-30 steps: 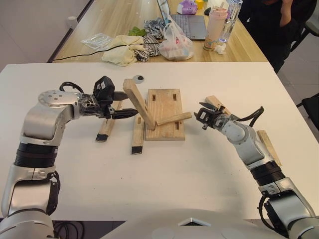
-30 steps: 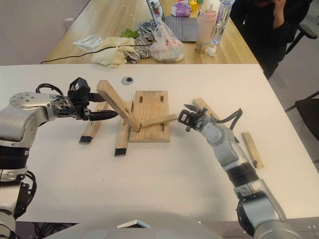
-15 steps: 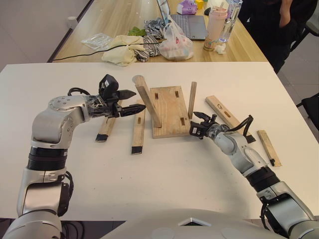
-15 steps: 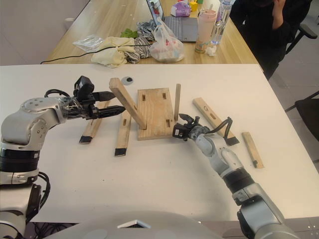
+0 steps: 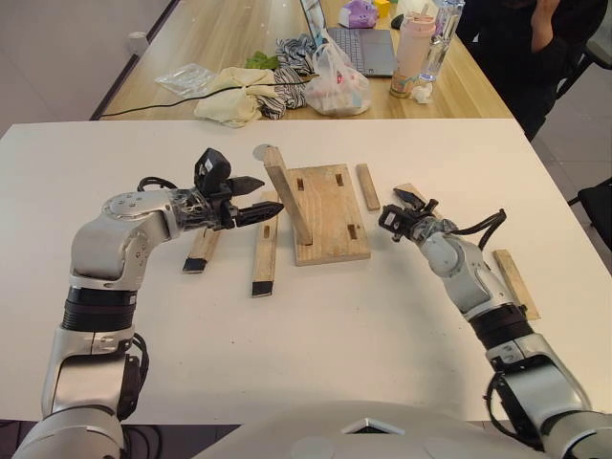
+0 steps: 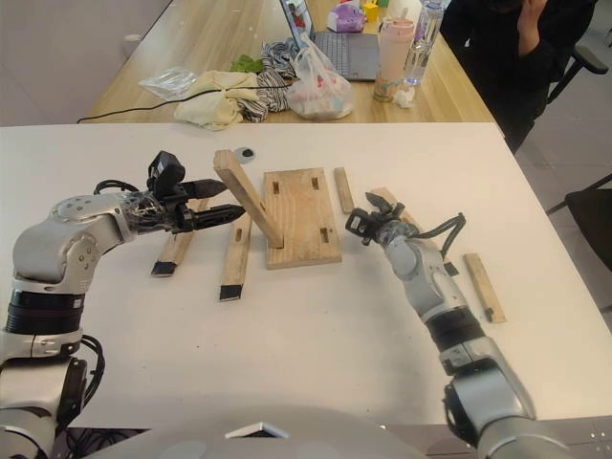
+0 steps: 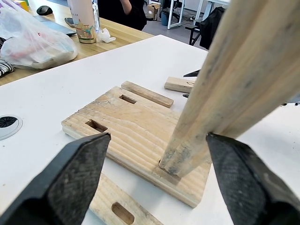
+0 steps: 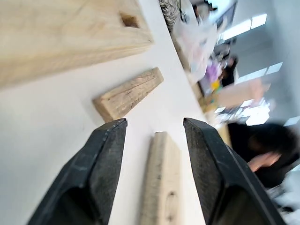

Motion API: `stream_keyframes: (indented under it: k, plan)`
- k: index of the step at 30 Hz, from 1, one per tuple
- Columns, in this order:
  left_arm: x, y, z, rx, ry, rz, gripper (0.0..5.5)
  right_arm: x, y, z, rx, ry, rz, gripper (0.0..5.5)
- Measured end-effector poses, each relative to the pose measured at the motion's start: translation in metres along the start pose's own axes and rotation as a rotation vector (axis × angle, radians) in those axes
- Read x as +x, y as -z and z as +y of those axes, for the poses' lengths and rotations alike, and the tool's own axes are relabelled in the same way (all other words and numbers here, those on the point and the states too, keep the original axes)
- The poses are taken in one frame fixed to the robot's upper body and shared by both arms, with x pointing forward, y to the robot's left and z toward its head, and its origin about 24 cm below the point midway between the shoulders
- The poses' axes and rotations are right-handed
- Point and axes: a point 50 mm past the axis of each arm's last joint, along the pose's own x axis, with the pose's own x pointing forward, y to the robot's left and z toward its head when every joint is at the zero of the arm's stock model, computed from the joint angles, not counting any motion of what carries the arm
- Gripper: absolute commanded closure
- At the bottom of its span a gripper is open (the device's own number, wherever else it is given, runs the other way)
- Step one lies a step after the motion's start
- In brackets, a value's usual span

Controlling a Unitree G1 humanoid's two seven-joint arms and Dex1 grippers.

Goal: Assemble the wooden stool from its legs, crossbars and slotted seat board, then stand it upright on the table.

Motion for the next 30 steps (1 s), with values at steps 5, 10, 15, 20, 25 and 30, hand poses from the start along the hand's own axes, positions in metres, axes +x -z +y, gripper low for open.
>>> stream_keyframes:
  k: [5, 10, 15, 20, 25, 30]
  plan:
    - [0.0, 0.001, 0.001, -0.001, -0.002, -0.002, 1.73, 0.003, 0.001, -0.012, 0.589, 0.025, -0.04, 3.29]
    - [0.001, 0.002, 0.002, -0.008, -0.003, 0.001, 1.73, 0.011, 0.004, -0.001, 0.83, -0.019, -0.03, 3.29]
    - [0.002, -0.001, 0.005, -0.01, -0.003, 0.0, 1.73, 0.021, 0.016, 0.021, 0.927, -0.045, 0.059, 3.29]
    - [0.002, -0.002, 0.006, -0.008, -0.002, -0.001, 1.73, 0.027, 0.017, 0.017, 0.928, -0.014, 0.053, 3.03]
    - [0.002, -0.002, 0.006, -0.007, -0.004, -0.002, 1.73, 0.029, 0.007, 0.004, 0.909, 0.024, -0.011, 2.31]
    - [0.002, -0.002, 0.006, -0.008, -0.008, -0.002, 1.73, 0.032, -0.001, -0.001, 0.901, 0.027, -0.038, 2.31]
